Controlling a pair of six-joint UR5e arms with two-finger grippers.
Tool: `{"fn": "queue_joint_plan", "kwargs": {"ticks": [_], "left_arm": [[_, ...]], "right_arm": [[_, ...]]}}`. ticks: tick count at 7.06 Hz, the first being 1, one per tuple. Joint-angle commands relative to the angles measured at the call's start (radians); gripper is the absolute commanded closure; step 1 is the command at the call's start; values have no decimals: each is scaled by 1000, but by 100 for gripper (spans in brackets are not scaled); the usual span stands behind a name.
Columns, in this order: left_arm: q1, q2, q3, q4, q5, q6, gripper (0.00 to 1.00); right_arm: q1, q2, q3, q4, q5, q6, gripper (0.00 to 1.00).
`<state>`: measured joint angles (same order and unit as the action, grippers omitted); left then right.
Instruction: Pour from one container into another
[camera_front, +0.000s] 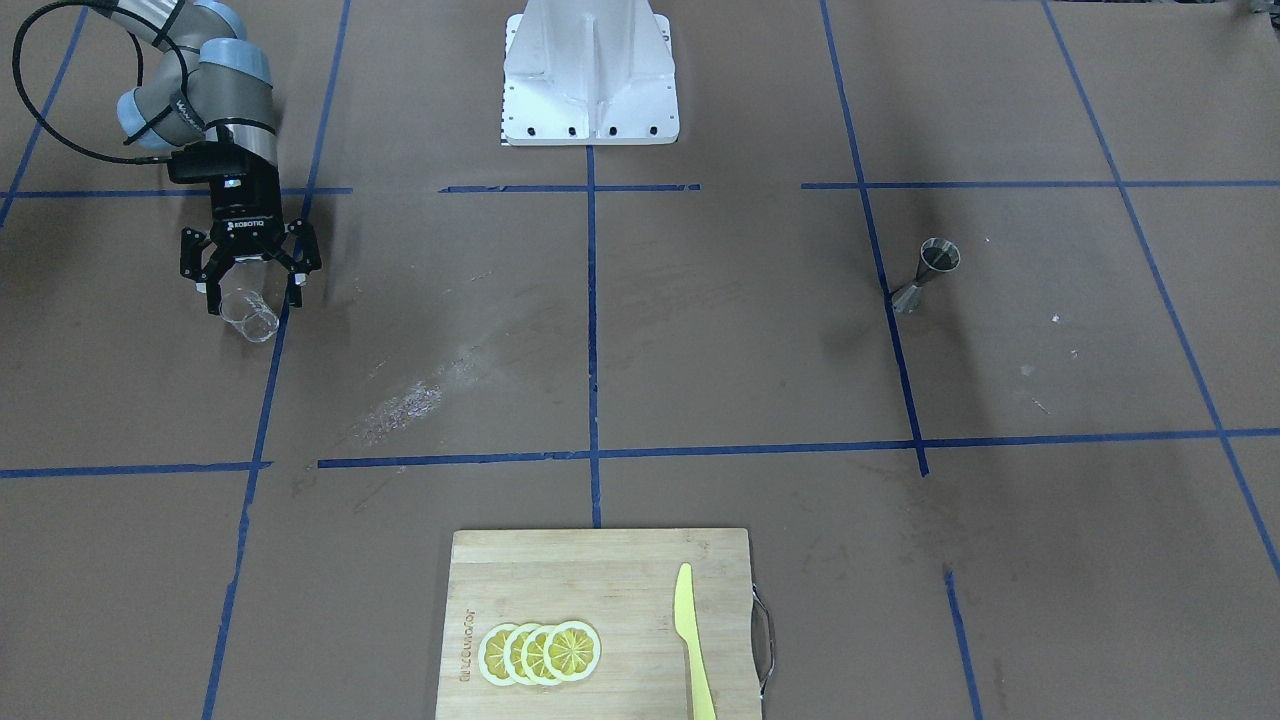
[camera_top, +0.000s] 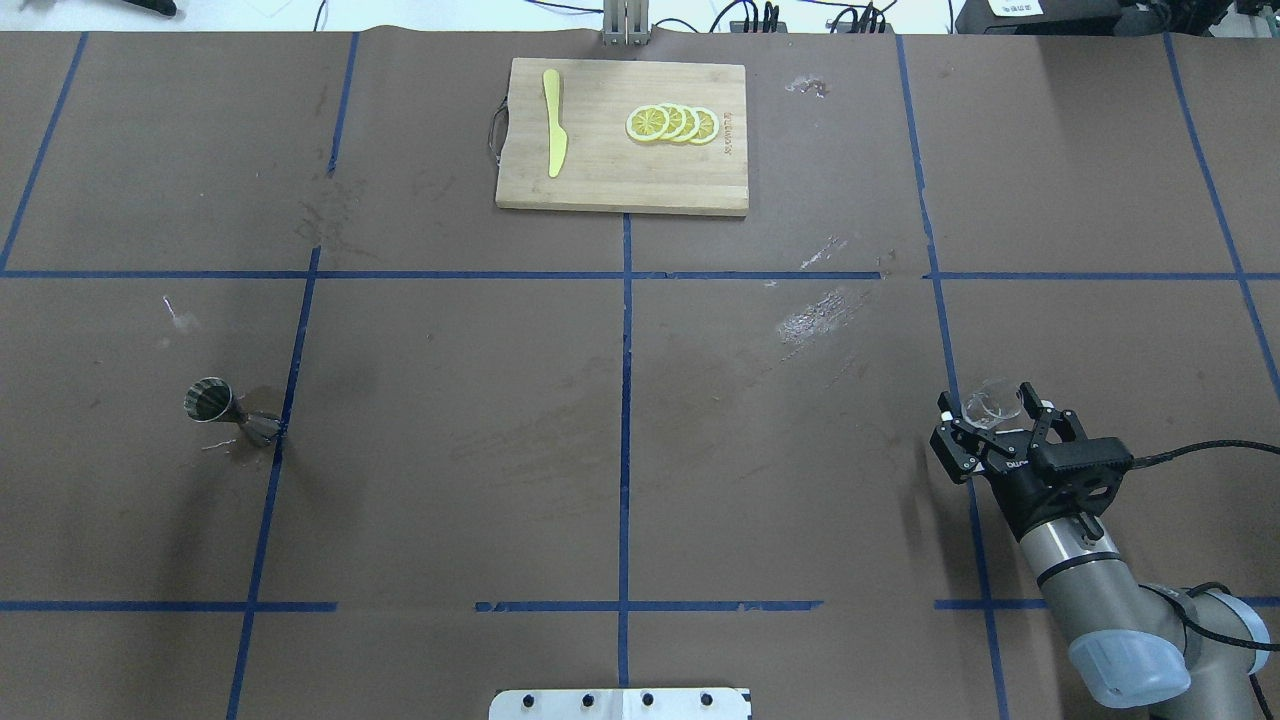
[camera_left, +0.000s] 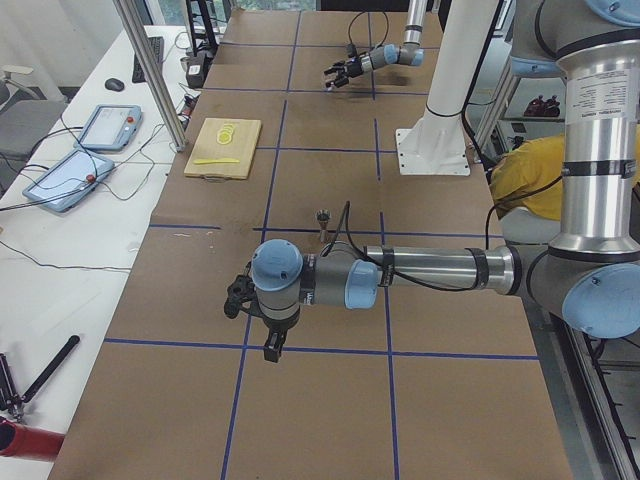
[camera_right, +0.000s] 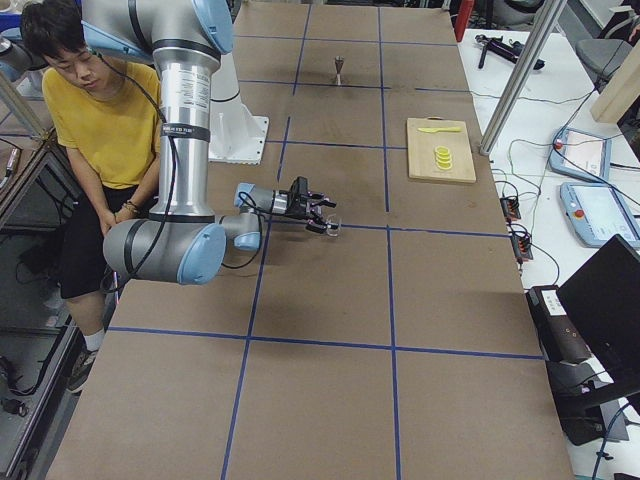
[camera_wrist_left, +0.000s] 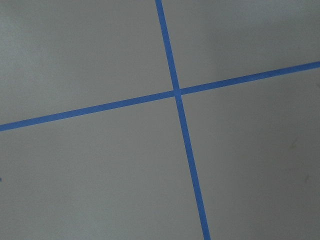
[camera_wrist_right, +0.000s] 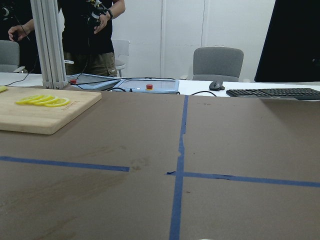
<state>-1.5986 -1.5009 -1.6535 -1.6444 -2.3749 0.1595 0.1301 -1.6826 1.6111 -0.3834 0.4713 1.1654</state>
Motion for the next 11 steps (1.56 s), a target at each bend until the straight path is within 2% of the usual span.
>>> {"fn": "queue_joint_plan", "kwargs": {"ticks": [1,3,5,7,9,10,11], "left_arm": [[0,-2,0,0,-1,0,0],[0,-2,0,0,-1,0,0],[0,-2,0,-2,-3,2,0],[-1,-1,1,-3,-3,2,0],[-1,-2,1,-3,-3,3,0],[-1,-1,1,-3,-3,3,0],[-1,-1,3,-3,-3,3,0]], "right_arm": [[46,-11,22,23,22,-18,0],[138,-12,90,17,181,-43,0],[295,-12,102,12,446,-127,0],[524,-47,93,9,832,-223,0],[839,-78,54,-14,1283,-414,0],[1023,-75,47,-104,1511,-540,0],[1189,-69,52,-244,1705,-663,0]]}}
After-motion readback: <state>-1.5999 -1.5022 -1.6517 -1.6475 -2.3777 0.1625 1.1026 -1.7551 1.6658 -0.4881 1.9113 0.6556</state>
